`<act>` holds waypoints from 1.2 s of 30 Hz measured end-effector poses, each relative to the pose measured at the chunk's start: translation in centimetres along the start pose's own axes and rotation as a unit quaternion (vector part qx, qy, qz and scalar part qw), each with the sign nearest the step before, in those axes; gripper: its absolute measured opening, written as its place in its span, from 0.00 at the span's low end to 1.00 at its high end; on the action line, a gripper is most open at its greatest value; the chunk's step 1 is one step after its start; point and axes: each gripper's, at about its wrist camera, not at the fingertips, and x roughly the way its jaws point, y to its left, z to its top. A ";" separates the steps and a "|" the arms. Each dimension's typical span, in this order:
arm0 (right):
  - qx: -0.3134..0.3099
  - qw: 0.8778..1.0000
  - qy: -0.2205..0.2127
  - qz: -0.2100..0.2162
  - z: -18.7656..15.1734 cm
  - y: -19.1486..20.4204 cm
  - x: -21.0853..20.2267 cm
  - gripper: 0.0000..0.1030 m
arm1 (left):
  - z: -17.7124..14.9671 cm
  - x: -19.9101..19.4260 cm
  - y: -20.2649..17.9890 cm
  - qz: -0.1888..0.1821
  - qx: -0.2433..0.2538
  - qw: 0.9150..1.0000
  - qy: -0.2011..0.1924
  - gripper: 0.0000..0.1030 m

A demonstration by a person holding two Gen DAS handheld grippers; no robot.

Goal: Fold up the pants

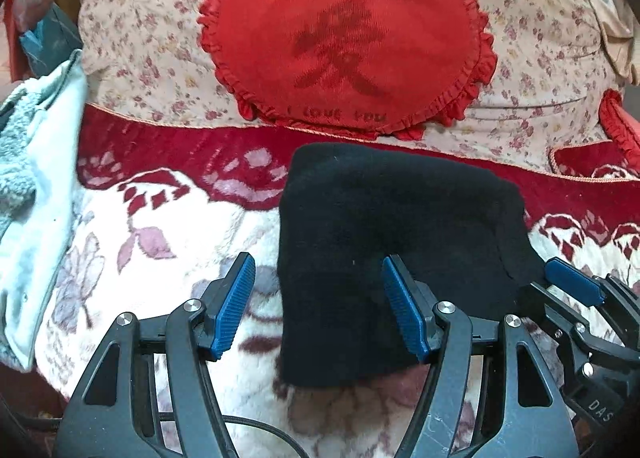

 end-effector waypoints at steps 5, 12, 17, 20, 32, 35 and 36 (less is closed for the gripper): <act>0.001 1.000 -0.014 -0.002 -0.3 0.8 -1.9 0.47 | -1.7 -2.7 -0.3 0.028 0.008 0.999 -0.028 0.65; 0.001 1.000 -0.024 -0.006 -0.7 1.8 -4.1 0.47 | -3.8 -6.4 0.2 0.035 -0.004 0.997 -0.061 0.65; -0.005 1.000 -0.029 -0.002 -1.2 2.6 -5.5 0.47 | -4.5 -8.5 0.6 0.039 -0.010 0.996 -0.077 0.65; -0.006 0.999 -0.033 0.001 -1.3 3.0 -6.0 0.47 | -4.8 -9.4 0.8 0.035 -0.015 0.996 -0.084 0.65; -0.015 0.999 -0.036 0.000 -1.7 3.8 -7.2 0.47 | -5.1 -11.0 0.5 0.035 -0.013 0.995 -0.096 0.65; -0.013 0.999 -0.037 0.001 -1.8 3.5 -7.3 0.47 | -5.3 -11.1 0.3 0.034 -0.010 0.995 -0.095 0.65; -0.011 0.999 -0.037 0.001 -1.8 3.5 -7.4 0.47 | -5.3 -11.2 0.2 0.034 -0.010 0.995 -0.095 0.65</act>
